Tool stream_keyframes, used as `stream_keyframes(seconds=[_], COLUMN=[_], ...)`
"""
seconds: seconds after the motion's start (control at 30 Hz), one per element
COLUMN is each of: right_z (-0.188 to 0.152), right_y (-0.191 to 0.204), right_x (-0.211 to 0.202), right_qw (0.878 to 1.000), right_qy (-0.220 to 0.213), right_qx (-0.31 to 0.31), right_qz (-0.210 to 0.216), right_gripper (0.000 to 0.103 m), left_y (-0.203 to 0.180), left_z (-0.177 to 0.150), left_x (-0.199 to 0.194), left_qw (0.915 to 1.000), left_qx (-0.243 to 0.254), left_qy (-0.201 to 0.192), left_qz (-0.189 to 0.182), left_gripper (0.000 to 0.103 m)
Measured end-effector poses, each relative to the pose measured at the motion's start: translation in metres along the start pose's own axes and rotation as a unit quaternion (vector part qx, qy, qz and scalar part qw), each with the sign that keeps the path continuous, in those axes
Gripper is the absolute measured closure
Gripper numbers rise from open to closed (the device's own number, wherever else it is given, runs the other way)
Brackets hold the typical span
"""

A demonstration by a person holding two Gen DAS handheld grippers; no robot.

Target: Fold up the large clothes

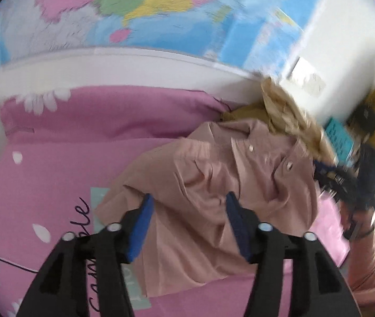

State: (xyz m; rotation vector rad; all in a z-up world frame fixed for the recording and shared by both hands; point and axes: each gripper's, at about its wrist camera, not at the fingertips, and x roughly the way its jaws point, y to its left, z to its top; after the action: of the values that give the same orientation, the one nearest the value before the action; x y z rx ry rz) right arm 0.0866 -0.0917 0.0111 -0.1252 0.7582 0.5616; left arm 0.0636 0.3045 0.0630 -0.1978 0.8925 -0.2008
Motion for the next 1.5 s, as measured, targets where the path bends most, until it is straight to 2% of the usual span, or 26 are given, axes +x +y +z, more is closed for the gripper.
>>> stream_keyframes(seconds=[0.03, 0.07, 0.13, 0.23, 0.27, 0.3, 0.33, 0.37, 0.4, 0.47, 0.53, 0.63, 0.77, 0.87, 0.97, 1.07, 1.13, 1.17, 1.2, 1.3, 1.33, 1.43, 1.5], right_z=[-0.001, -0.002, -0.005, -0.009, -0.011, -0.012, -0.013, -0.014, -0.013, -0.009, -0.003, 0.013, 0.033, 0.039, 0.036, 0.029, 0.028, 0.029, 0.029, 0.030, 0.031, 0.036, 0.037], right_y=[0.005, 0.007, 0.013, 0.020, 0.021, 0.022, 0.022, 0.020, 0.018, 0.015, 0.010, -0.011, -0.040, -0.054, -0.054, -0.053, -0.053, -0.054, -0.055, -0.055, -0.056, -0.062, -0.069], right_x=[0.012, 0.020, 0.039, 0.056, 0.059, 0.063, 0.065, 0.067, 0.065, 0.054, 0.038, 0.000, -0.007, 0.020, 0.051, 0.058, 0.053, 0.051, 0.048, 0.037, 0.032, 0.028, 0.030], right_qw=[0.999, 0.999, 0.995, 0.988, 0.986, 0.983, 0.981, 0.982, 0.983, 0.986, 0.989, 0.996, 0.994, 0.994, 0.994, 0.995, 0.995, 0.995, 0.995, 0.995, 0.994, 0.991, 0.988], right_qy=[0.013, 0.020, 0.034, 0.046, 0.047, 0.049, 0.052, 0.054, 0.052, 0.036, 0.011, -0.046, -0.083, -0.054, -0.018, -0.012, -0.017, -0.018, -0.020, -0.042, -0.053, -0.074, -0.075], right_qx=[-0.020, -0.029, -0.057, -0.098, -0.108, -0.120, -0.127, -0.125, -0.121, -0.114, -0.100, -0.031, 0.046, 0.088, 0.089, 0.083, 0.082, 0.081, 0.080, 0.082, 0.085, 0.111, 0.133], right_qz=[-0.028, -0.038, -0.074, -0.106, -0.117, -0.131, -0.137, -0.131, -0.127, -0.120, -0.110, -0.068, -0.055, -0.040, -0.053, -0.053, -0.048, -0.047, -0.047, -0.043, -0.041, -0.032, -0.030], right_gripper=[0.030, 0.030, 0.030, 0.031, 0.036, 0.052, 0.059, 0.072, 0.081, 0.090, 0.092, 0.093, 0.093, 0.092, 0.090, 0.088, 0.087, 0.086, 0.085, 0.087, 0.087, 0.088, 0.088], left_y=[-0.006, -0.010, -0.017, -0.018, -0.018, -0.018, -0.017, -0.016, -0.014, -0.010, -0.008, -0.004, 0.000, 0.010, 0.025, 0.035, 0.033, 0.029, 0.027, 0.024, 0.017, -0.009, -0.020], left_z=[-0.003, -0.005, -0.007, 0.000, 0.002, 0.005, 0.008, 0.011, 0.014, 0.020, 0.025, 0.035, 0.050, 0.060, 0.060, 0.055, 0.051, 0.049, 0.046, 0.040, 0.036, 0.021, 0.011], left_x=[0.007, 0.015, 0.035, 0.058, 0.064, 0.071, 0.076, 0.082, 0.088, 0.093, 0.090, 0.076, 0.070, 0.092, 0.122, 0.126, 0.112, 0.101, 0.088, 0.061, 0.058, 0.073, 0.091], left_qw=[0.9997, 0.9988, 0.9968, 0.9935, 0.9923, 0.9916, 0.9910, 0.9904, 0.9897, 0.9887, 0.9893, 0.9935, 0.9955, 0.9937, 0.9888, 0.9887, 0.9924, 0.9940, 0.9952, 0.9976, 0.9977, 0.9920, 0.9863], left_qx=[0.016, 0.028, 0.040, 0.049, 0.052, 0.053, 0.051, 0.045, 0.037, 0.029, 0.020, 0.001, -0.024, -0.047, -0.077, -0.084, -0.069, -0.053, -0.042, -0.027, -0.004, 0.080, 0.123], left_qy=[0.009, 0.019, 0.045, 0.054, 0.055, 0.056, 0.059, 0.063, 0.070, 0.071, 0.059, 0.024, -0.004, 0.016, 0.067, 0.075, 0.053, 0.032, 0.005, -0.034, -0.038, -0.011, 0.016], left_qz=[0.019, 0.036, 0.053, 0.088, 0.098, 0.104, 0.109, 0.114, 0.120, 0.129, 0.132, 0.112, 0.091, 0.100, 0.109, 0.099, 0.088, 0.090, 0.088, 0.053, 0.055, 0.098, 0.108], left_gripper=[0.044, 0.044, 0.044, 0.044, 0.045, 0.047, 0.055, 0.065, 0.070, 0.087, 0.096, 0.098, 0.098, 0.094, 0.087, 0.085, 0.073, 0.059, 0.050, 0.048, 0.046, 0.045, 0.045])
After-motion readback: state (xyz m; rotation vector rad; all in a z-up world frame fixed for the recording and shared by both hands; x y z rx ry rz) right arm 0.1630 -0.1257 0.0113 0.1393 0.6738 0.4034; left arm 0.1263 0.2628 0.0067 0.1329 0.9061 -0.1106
